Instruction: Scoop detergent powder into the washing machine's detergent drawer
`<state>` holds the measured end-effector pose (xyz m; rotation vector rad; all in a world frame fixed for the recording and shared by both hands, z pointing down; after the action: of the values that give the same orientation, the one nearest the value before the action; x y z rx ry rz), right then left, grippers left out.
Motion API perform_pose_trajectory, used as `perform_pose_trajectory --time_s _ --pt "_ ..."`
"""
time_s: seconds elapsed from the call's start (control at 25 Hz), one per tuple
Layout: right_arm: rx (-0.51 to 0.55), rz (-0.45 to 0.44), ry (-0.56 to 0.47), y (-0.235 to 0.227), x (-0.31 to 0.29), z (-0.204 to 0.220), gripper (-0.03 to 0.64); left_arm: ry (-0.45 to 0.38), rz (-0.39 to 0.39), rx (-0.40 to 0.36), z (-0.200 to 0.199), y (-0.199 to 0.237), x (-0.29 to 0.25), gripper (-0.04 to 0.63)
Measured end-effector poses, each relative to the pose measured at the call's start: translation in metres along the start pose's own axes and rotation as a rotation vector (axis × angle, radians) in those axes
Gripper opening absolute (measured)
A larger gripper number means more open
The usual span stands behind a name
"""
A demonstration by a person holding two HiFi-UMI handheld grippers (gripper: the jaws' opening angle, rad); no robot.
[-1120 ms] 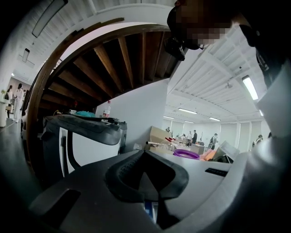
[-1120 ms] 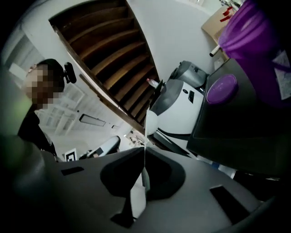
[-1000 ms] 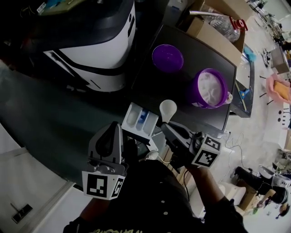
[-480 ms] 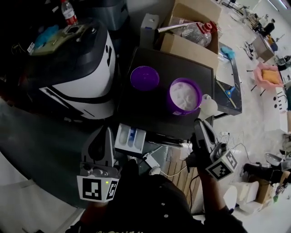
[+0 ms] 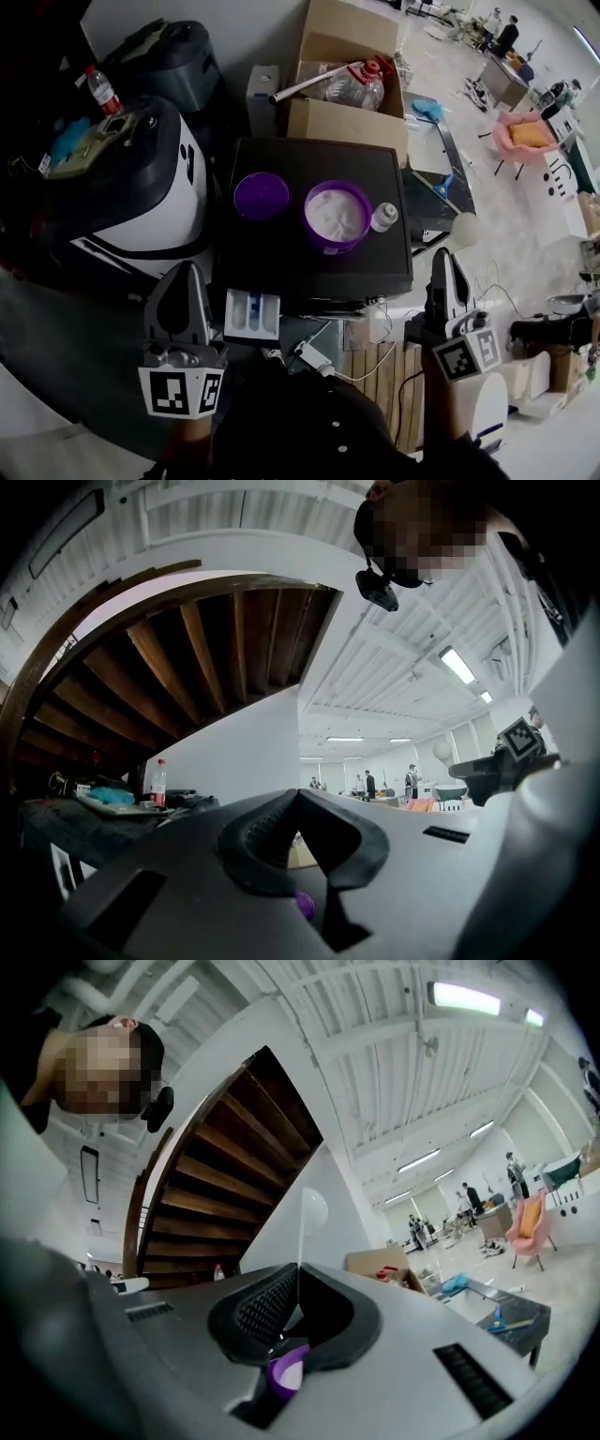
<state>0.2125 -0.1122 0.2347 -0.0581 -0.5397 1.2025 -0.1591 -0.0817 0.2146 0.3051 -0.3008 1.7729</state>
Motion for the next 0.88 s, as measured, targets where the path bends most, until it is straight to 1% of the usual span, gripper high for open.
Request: perform_pose_trajectory --time_s 0.16,0.28,0.36,0.48,0.6,0.64,0.72,0.88 --pt "0.12 0.049 -0.053 -0.013 0.014 -0.018 0.034 -0.041 0.035 -0.032 -0.014 -0.009 -0.009 0.015" --pt "0.242 0.064 -0.062 -0.014 0.016 -0.033 0.034 -0.057 0.048 -0.059 -0.023 -0.016 -0.012 0.015" --pt "0.292 0.074 -0.068 -0.017 0.02 -0.038 0.034 -0.063 0.057 -0.077 -0.026 -0.021 -0.014 0.015" --pt "0.335 0.082 -0.075 -0.019 0.025 -0.044 0.032 -0.07 0.077 -0.085 -0.027 -0.026 -0.017 0.015" --pt "0.343 0.032 -0.104 0.001 0.012 -0.057 0.034 -0.071 0.085 -0.081 -0.024 -0.029 -0.02 0.015" --pt "0.349 0.033 -0.101 -0.001 0.014 -0.056 0.034 -0.073 0.087 -0.08 -0.024 -0.031 -0.021 0.015" --pt "0.364 0.076 -0.082 -0.018 0.03 -0.044 0.032 -0.074 0.091 -0.078 -0.021 -0.033 -0.022 0.015" --pt "0.378 0.086 -0.075 -0.026 0.036 -0.038 0.032 -0.065 0.096 -0.065 -0.014 -0.036 -0.023 0.015"
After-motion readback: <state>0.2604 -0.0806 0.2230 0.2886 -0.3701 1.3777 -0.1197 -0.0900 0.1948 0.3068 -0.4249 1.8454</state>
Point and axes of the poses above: the fingertips, and each gripper's own axes: x backward along the fingers, y to its left, z out of its underside, the point moved 2 cm from there along x, backward along the fingers, and after that the axes turned 14 degrees about -y, right-handed, at the moved point
